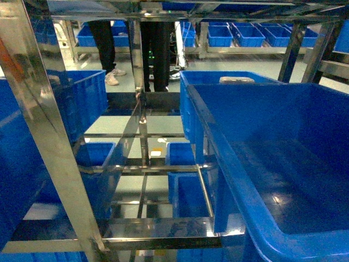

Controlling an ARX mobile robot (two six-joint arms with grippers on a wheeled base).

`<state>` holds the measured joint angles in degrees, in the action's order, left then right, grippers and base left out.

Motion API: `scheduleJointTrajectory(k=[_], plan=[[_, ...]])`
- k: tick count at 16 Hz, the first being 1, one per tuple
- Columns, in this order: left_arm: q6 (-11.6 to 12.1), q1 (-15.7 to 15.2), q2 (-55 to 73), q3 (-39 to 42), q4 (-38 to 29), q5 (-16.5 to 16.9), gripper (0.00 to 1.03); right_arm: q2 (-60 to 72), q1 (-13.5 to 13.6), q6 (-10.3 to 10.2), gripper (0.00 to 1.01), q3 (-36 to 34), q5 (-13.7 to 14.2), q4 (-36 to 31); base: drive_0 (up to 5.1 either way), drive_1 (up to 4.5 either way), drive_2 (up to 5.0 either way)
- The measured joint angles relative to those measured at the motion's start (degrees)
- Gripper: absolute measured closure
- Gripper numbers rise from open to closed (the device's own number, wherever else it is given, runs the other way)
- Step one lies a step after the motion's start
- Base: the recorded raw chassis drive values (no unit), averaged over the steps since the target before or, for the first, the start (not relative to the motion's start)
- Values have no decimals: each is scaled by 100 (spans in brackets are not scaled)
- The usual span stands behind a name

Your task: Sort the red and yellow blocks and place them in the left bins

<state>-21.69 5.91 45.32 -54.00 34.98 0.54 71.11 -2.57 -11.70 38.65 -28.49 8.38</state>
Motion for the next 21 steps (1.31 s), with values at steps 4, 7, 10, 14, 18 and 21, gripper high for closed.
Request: scheduleJointTrajectory(k=[4,7,10,14,18,21], plan=[[0,0,0,0,-2,-2,77,1102,66,81,72,-177,345,-1650,0,0,0],[0,0,2,0,-4,-2,77,1904,59,87,72,-138,691,-2586,0,0,0],[0,0,2,0,-2,-2,77,2496,39,109,63,210,1075,-3250,0,0,0],[0,0,2,0,0,-2,77,2199,111,107,13,267,1075,-3161,0,0,0],[0,0,0,0,-2,-2,77,1178,107,107,3,-280,710,-2345,0,0,0],[-2,0,0,0,0,-7,77,-369,-579,111,3,-249,42,-922,0,0,0]])
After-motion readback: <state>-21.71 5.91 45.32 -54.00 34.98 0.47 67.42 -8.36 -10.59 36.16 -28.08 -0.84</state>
